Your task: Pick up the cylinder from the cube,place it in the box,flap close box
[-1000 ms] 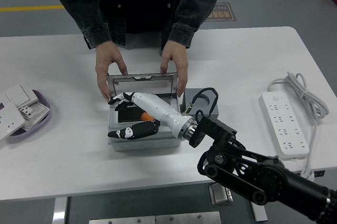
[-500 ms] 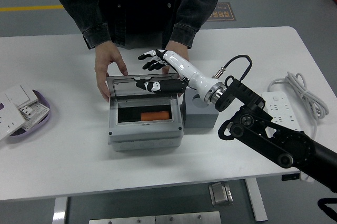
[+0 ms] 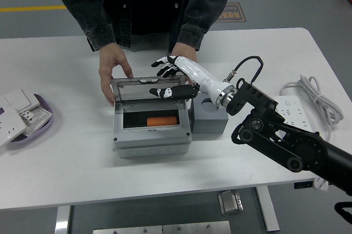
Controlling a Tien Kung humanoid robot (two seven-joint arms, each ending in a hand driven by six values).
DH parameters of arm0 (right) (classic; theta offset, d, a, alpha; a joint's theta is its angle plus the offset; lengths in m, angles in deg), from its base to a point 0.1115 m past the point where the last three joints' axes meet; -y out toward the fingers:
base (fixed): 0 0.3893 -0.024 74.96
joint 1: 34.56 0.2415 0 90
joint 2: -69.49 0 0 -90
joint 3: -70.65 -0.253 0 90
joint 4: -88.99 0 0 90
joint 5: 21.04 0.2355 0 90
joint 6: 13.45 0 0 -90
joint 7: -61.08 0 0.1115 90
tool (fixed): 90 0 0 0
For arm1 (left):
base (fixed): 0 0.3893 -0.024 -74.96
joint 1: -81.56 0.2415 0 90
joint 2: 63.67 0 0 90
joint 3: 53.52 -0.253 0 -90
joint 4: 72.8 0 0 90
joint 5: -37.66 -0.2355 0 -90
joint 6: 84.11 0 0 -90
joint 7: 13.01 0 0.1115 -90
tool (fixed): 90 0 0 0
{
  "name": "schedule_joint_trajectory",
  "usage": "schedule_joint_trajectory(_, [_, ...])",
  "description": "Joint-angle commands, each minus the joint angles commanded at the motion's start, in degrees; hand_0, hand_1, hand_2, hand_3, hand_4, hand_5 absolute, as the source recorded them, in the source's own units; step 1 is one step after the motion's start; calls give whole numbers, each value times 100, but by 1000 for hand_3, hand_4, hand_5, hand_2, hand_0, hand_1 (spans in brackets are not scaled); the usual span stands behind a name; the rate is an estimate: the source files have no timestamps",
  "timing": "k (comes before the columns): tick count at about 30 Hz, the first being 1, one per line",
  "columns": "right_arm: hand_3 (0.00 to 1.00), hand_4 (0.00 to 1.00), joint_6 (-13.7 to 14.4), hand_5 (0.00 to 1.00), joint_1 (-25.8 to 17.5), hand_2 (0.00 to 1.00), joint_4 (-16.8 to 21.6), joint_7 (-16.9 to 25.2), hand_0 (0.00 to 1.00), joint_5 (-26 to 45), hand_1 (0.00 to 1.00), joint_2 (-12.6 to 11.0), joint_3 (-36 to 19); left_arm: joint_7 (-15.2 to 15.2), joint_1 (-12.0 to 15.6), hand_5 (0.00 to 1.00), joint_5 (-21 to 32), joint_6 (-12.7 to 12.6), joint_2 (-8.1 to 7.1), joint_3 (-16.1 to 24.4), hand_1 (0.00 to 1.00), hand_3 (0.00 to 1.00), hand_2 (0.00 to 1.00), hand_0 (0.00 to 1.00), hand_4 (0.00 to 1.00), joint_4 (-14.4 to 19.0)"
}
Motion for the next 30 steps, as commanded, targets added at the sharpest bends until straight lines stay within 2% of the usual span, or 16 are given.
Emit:
schedule_joint_trajectory(6, [739,851,23,417,-61,662,217,-39,659,-165,623,-93,126,11,-5,200,45,2,6,-49,618,628,581,611,688,-5])
schedule_joint_trajectory(12, [739,851,56,419,-178,659,733,-138,658,-565,619,-302,164,35,5,200,121,-8,3,-113,618,628,581,612,688,-14])
schedule_joint_trajectory(16, [739,851,-113,419,-345,659,931,-232,658,-910,619,-390,209,78,15,200,273,-8,7,-266,618,628,581,612,688,-25])
schedule_joint_trajectory(22, [735,848,-292,418,-659,656,1046,-326,645,-1262,613,-412,202,133,29,200,477,-11,21,-464,618,629,581,611,688,-30])
schedule_joint_trajectory(27, [734,845,-344,431,-842,659,1051,-339,638,-1199,609,-438,233,142,27,200,503,-15,22,-486,618,628,581,611,688,-30])
schedule_joint_trajectory(30, [731,842,-325,437,-978,659,1050,-319,631,-1170,604,-444,68,143,25,200,482,-16,19,-466,618,628,581,611,688,-30])
